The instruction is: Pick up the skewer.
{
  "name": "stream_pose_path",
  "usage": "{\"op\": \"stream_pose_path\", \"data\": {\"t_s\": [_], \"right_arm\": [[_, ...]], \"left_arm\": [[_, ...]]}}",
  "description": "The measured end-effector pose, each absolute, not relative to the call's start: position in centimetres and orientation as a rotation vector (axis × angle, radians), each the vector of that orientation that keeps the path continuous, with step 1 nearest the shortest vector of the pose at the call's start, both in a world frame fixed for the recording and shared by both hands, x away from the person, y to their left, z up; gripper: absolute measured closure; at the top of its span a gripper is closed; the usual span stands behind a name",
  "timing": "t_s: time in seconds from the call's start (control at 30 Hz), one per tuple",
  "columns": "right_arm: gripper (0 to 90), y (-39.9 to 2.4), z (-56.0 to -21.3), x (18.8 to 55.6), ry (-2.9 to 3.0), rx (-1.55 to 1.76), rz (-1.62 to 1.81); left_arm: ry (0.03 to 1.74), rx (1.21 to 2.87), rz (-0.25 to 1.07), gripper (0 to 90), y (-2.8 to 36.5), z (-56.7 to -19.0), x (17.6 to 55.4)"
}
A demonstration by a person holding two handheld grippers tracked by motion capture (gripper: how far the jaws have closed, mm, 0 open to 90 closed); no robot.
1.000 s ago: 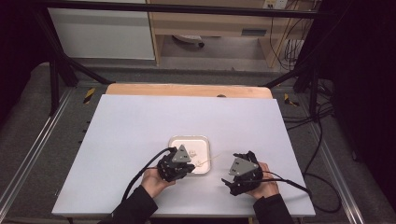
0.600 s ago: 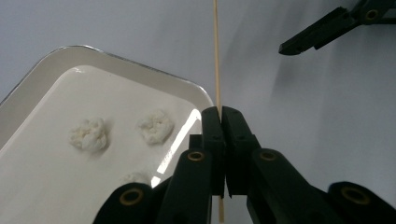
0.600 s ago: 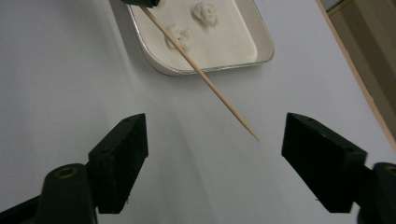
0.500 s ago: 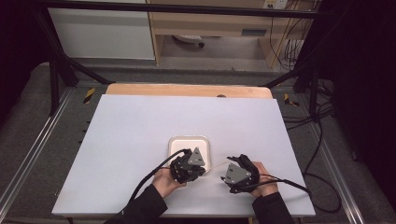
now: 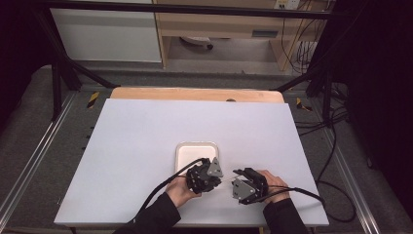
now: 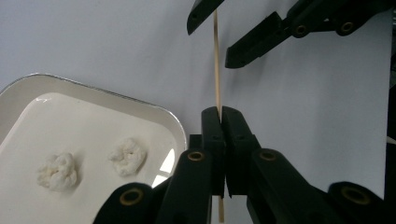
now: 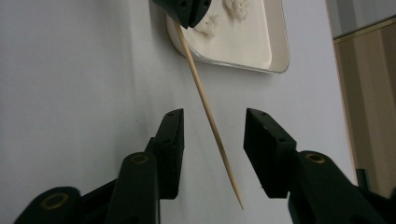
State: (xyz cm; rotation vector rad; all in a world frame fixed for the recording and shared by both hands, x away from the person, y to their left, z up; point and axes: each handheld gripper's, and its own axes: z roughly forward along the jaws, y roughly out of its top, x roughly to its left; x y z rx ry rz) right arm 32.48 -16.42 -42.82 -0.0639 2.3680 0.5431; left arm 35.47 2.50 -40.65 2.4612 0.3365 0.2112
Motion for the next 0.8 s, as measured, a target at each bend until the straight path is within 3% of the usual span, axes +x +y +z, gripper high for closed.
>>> {"op": "stream_pose_path", "data": {"t_s": [0.4, 0.8], "right_arm": [[78.0, -16.55, -43.05, 32.79, 2.382, -0.214, 0.481], [87.6, -16.73, -43.10, 32.66, 2.363, -0.335, 0.433]], "left_arm": [[0.308, 2.472, 0.204, 88.5, 2.36, -40.67, 35.44], [0.301, 2.468, 0.197, 88.4, 2.34, -40.76, 35.46]]}}
